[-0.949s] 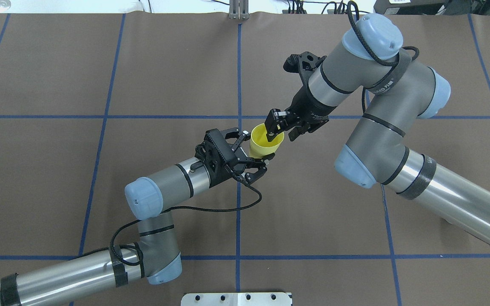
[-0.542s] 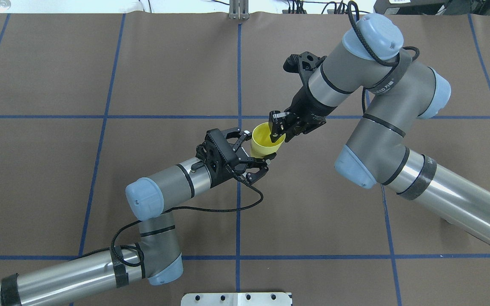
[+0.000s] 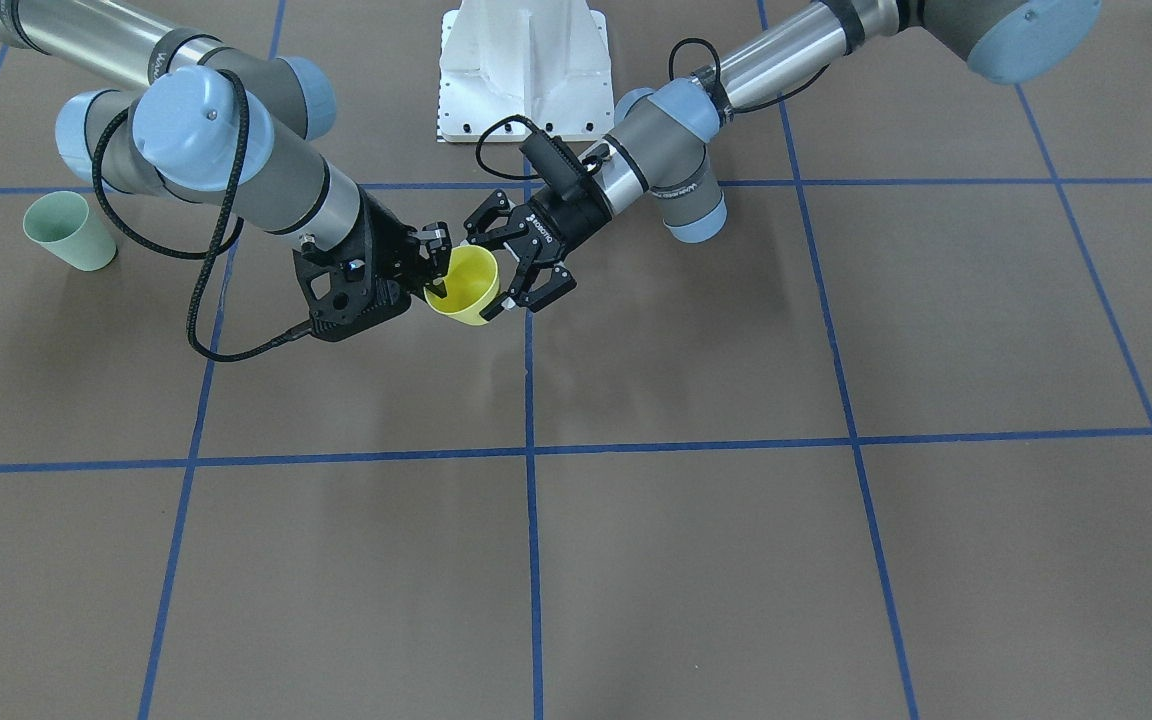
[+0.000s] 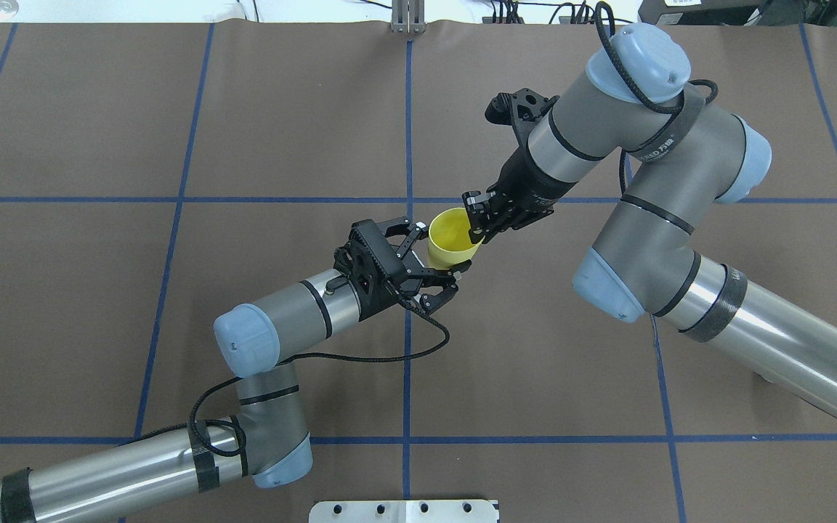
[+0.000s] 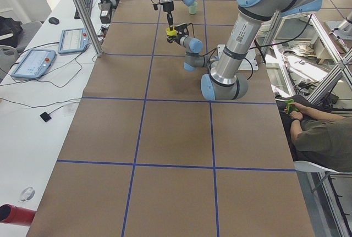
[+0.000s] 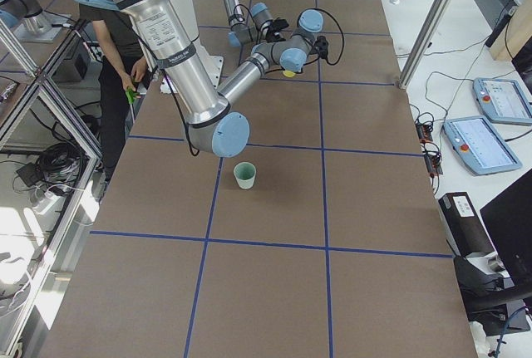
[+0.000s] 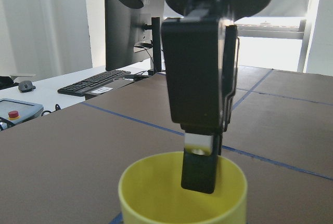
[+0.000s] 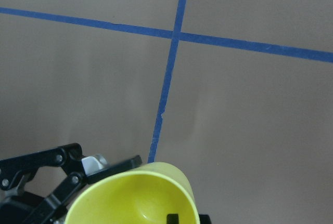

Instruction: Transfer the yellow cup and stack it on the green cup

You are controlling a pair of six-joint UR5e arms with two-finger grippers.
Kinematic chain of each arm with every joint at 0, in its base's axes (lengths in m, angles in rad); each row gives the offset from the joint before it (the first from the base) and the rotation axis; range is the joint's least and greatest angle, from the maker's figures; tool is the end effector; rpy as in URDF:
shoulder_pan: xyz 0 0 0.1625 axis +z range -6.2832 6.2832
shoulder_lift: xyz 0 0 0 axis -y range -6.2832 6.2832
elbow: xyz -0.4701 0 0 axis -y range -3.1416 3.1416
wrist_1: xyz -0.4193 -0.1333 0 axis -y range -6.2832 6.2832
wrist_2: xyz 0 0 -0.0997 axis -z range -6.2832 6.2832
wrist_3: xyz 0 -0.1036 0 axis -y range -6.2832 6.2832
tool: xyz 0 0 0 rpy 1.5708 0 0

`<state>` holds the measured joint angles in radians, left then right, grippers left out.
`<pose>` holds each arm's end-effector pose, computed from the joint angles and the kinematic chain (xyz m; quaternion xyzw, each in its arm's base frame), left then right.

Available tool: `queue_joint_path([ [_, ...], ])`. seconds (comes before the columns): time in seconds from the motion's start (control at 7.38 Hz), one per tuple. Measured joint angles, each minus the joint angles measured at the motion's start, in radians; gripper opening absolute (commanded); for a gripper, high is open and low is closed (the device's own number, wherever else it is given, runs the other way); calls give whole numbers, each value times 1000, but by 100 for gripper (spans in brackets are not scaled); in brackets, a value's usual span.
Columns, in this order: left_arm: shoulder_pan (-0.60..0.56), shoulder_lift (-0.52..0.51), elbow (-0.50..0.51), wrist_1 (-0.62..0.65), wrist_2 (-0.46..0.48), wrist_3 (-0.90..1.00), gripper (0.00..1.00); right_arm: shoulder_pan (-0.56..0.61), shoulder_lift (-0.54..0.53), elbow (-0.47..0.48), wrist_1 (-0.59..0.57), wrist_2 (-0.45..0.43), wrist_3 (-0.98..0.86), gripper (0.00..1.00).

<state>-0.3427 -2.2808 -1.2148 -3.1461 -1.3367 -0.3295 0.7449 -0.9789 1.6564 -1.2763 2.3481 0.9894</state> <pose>0.6621 -0.4033 0.2449 0.6277 0.5260 0.1593 0.5513 -0.4780 -0.5233 0.2491 0.0020 -0.5469 -0.1096 0.8300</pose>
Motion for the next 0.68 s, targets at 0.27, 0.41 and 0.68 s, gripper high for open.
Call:
queue_joint_path([
  [0.27,9,-5,0,-2,6,-7,100,1,-2,5,0,1,0,0],
  [0.41,9,-3,0,-7,11,-9,100,1,-7,9,0,5,-1,0],
  [0.68,10,2,-9,-12,15,-11,100,4,-32,32,-1,15,-1,0],
])
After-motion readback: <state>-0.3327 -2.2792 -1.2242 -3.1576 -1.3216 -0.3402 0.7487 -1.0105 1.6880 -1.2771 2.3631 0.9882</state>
